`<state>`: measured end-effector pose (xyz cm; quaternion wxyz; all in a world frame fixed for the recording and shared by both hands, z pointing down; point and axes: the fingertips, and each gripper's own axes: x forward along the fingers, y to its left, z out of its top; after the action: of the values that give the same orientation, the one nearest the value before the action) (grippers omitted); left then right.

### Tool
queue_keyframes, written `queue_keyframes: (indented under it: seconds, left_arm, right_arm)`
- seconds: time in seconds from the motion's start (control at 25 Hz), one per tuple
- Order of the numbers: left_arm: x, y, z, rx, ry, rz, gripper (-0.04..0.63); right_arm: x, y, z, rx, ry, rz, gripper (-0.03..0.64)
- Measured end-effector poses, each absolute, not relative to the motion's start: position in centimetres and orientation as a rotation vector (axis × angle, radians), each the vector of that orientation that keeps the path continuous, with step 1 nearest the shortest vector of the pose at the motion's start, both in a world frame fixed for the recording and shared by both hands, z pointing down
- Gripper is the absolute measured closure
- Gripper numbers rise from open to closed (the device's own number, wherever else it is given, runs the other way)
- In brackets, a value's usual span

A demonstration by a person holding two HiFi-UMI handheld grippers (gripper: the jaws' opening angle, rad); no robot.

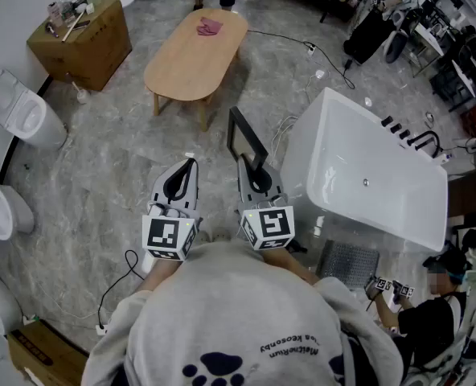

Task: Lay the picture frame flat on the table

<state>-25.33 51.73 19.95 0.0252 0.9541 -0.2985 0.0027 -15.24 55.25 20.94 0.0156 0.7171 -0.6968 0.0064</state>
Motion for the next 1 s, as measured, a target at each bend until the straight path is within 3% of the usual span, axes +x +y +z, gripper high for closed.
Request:
queue_keyframes:
  seconds: [1.0]
  left_arm:
    - [-28.2,50.9,21.7,2.955,-0.843,0.010,0.584]
  right_arm:
    - [-17.9,55.0,22.2,2.303,-2.121,0.050,0.598]
